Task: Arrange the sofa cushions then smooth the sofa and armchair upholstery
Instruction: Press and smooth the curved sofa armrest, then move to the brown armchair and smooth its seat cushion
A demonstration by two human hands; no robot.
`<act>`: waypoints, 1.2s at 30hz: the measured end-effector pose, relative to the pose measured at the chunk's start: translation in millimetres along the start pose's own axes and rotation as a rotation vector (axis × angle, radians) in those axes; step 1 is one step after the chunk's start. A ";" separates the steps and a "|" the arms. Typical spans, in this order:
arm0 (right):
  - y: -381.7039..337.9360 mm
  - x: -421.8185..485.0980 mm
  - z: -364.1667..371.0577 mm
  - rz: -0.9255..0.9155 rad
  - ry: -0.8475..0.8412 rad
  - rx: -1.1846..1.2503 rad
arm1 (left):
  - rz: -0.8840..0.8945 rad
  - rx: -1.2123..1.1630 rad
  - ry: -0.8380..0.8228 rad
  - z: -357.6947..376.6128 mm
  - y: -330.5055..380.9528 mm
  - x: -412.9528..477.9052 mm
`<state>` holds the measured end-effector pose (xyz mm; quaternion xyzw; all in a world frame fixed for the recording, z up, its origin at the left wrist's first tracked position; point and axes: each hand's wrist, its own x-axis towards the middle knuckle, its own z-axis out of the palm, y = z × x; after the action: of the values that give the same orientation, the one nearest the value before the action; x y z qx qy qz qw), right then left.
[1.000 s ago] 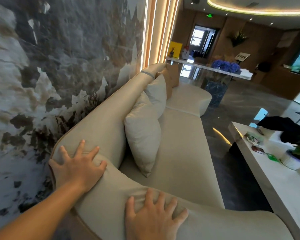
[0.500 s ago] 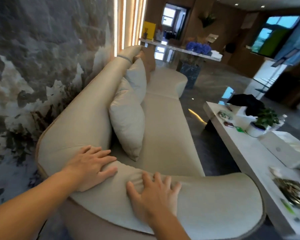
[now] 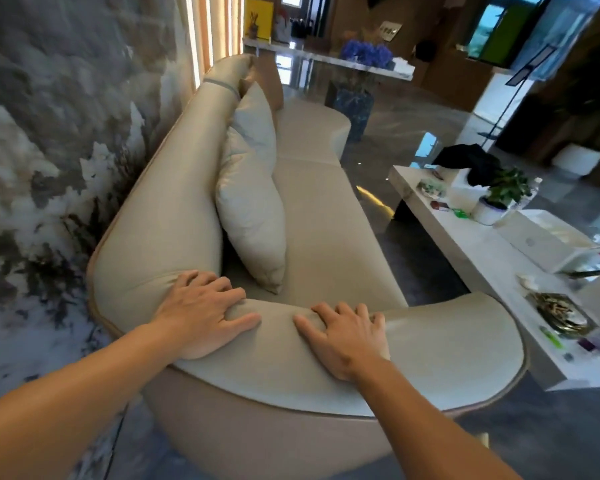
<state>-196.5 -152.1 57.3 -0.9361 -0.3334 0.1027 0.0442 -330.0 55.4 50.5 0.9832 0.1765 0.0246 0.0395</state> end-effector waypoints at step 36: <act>153.5 -433.0 -175.9 0.079 -0.623 0.102 | -0.149 -0.085 -0.655 -170.7 350.9 -321.2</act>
<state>-390.7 -547.6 276.0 -0.8685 -0.2885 0.4027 -0.0170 -520.4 -372.8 239.7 0.9207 0.2244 -0.2884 0.1369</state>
